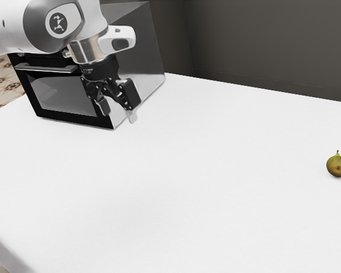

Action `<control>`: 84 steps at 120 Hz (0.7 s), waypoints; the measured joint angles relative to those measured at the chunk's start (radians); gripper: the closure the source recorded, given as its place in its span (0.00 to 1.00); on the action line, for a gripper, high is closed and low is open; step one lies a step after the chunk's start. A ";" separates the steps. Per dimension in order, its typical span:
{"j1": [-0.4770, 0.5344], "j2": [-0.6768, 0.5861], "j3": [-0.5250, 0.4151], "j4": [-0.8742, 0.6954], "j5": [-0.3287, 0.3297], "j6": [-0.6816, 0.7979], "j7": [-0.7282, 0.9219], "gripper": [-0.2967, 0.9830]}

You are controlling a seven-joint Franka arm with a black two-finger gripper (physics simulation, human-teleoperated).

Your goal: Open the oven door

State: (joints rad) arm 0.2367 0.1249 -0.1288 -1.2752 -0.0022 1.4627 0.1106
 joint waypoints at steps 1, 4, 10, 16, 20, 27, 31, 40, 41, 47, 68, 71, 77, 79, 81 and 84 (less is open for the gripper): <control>0.000 0.000 0.000 0.000 0.000 0.000 0.000 0.23; 0.000 0.000 0.000 0.000 0.000 -0.001 0.002 0.23; 0.000 0.000 0.001 0.000 0.000 -0.002 0.004 0.23; 0.001 0.000 0.001 0.000 0.000 -0.003 0.006 0.23; 0.001 0.000 0.002 0.000 -0.001 -0.004 0.008 0.23; 0.002 0.000 0.004 0.000 -0.006 -0.004 0.010 0.23; 0.001 -0.003 0.007 0.003 -0.011 -0.006 0.012 0.23; -0.030 -0.091 0.123 0.154 -0.059 0.006 0.067 0.23; -0.031 -0.098 0.140 0.170 -0.063 0.014 0.082 0.23; -0.001 -0.111 0.207 0.223 -0.048 0.075 0.170 0.23; 0.107 0.074 0.298 0.199 0.151 0.378 0.405 0.23; 0.095 0.109 0.303 0.210 0.163 0.416 0.433 0.23; 0.106 0.185 0.302 0.254 0.170 0.481 0.488 0.23; 0.114 0.207 0.301 0.268 0.166 0.499 0.505 0.23; 0.121 0.225 0.300 0.279 0.161 0.516 0.522 0.23; 0.128 0.245 0.299 0.290 0.154 0.539 0.546 0.23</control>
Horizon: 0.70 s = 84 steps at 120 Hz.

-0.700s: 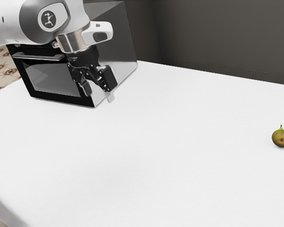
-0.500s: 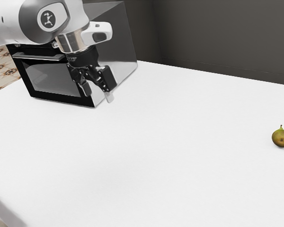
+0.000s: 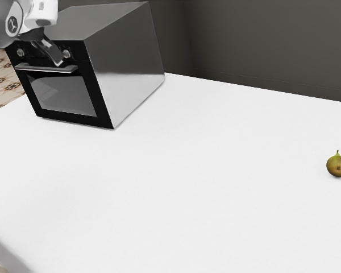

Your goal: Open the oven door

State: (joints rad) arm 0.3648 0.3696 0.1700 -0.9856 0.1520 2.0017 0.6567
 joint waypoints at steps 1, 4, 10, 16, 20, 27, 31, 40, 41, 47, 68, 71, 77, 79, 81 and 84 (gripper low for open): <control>0.002 0.005 -0.003 0.002 -0.002 0.007 0.008 0.23; 0.005 0.015 -0.010 0.006 -0.007 0.026 0.031 0.23; 0.007 0.025 -0.027 0.002 -0.013 0.057 0.080 0.23; 0.008 0.033 -0.035 -0.006 -0.016 0.083 0.128 0.23; 0.008 0.040 -0.036 -0.012 -0.017 0.100 0.157 0.23; 0.010 0.047 -0.038 -0.050 -0.021 0.146 0.205 0.23; 0.010 0.050 -0.038 -0.069 -0.024 0.174 0.229 0.23; 0.015 0.063 -0.036 -0.126 -0.030 0.249 0.276 0.23; 0.016 0.066 -0.036 -0.129 -0.030 0.257 0.281 0.23; 0.018 0.081 -0.036 -0.139 -0.032 0.297 0.308 0.23; 0.045 0.132 -0.034 -0.121 -0.036 0.386 0.376 0.23; 0.048 0.135 -0.034 -0.120 -0.036 0.395 0.383 0.23; 0.065 0.145 -0.034 -0.119 -0.036 0.411 0.395 0.23; 0.070 0.148 -0.034 -0.119 -0.036 0.415 0.399 0.23; 0.074 0.151 -0.034 -0.118 -0.036 0.420 0.403 0.23; 0.078 0.156 -0.034 -0.118 -0.036 0.428 0.408 0.23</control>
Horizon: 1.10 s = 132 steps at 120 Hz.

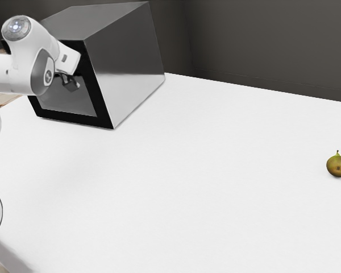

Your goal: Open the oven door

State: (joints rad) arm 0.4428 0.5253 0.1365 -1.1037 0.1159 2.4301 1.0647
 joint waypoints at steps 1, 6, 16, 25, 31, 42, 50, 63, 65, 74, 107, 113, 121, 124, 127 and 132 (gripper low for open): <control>0.001 0.002 0.000 0.000 0.000 0.003 0.002 0.23; 0.010 0.017 0.000 0.010 0.000 0.015 0.010 0.23; 0.024 0.079 -0.001 0.084 0.000 0.036 0.023 0.23; 0.027 0.112 -0.001 0.119 0.001 0.050 0.032 0.23; 0.027 0.126 -0.002 0.128 0.001 0.057 0.037 0.23; 0.027 0.140 -0.005 0.131 0.002 0.066 0.046 0.23; 0.026 0.143 -0.007 0.131 0.002 0.071 0.051 0.23; 0.025 0.144 -0.008 0.127 0.001 0.075 0.059 0.23; 0.025 0.145 -0.009 0.126 0.001 0.076 0.060 0.23; 0.025 0.150 -0.009 0.125 0.001 0.078 0.064 0.22; 0.031 0.153 -0.007 0.124 0.002 0.083 0.076 0.22; 0.042 0.153 -0.007 0.124 -0.001 0.084 0.078 0.22; 0.051 0.149 -0.008 0.118 -0.006 0.085 0.080 0.22; 0.050 0.141 -0.008 0.102 -0.006 0.085 0.080 0.21; 0.048 0.115 -0.008 0.056 -0.006 0.085 0.081 0.21; 0.043 0.018 -0.010 -0.106 -0.009 0.105 0.082 0.18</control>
State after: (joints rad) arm 0.4854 0.5431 0.1269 -1.2099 0.1072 2.5351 1.1471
